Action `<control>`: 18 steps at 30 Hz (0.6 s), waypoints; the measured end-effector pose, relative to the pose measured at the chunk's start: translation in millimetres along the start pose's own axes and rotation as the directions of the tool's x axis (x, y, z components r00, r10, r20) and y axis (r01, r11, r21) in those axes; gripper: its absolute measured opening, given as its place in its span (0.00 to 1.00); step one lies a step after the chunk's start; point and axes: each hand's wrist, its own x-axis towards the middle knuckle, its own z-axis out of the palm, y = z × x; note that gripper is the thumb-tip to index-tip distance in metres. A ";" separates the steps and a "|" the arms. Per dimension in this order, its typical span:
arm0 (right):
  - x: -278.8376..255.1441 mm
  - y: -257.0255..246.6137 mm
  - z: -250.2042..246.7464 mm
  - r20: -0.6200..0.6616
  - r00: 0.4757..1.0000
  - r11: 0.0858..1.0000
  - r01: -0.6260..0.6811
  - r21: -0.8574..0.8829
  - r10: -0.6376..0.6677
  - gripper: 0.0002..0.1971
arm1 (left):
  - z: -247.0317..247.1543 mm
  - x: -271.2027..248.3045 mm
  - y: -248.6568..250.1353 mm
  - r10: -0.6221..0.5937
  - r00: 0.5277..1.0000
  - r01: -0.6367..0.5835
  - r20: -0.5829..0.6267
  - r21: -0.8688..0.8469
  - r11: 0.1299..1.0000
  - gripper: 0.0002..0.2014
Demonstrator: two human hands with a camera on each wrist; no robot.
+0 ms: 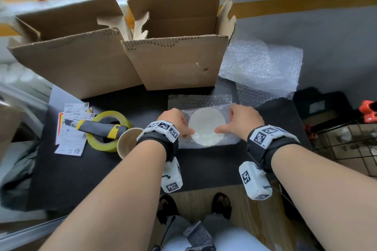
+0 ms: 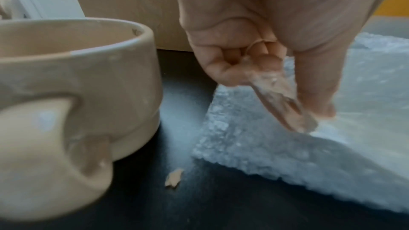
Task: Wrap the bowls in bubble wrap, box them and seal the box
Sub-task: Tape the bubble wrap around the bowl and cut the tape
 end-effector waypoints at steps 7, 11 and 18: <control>2.2 15.7 10.1 0.130 0.977 0.890 -0.207 0.407 0.169 0.18 | -1.3 0.2 2.8 0.012 1.000 -0.015 -0.025 -0.128 0.992 0.10; 5.0 18.0 11.1 0.108 0.983 0.910 -0.180 0.374 0.150 0.16 | -0.1 0.8 1.1 0.032 0.999 -0.028 0.025 -0.144 0.989 0.11; -1.7 6.5 -0.7 -0.207 0.976 0.998 0.063 -0.012 -0.065 0.20 | -4.8 -1.1 7.6 0.042 0.999 -0.041 0.023 -0.027 0.999 0.13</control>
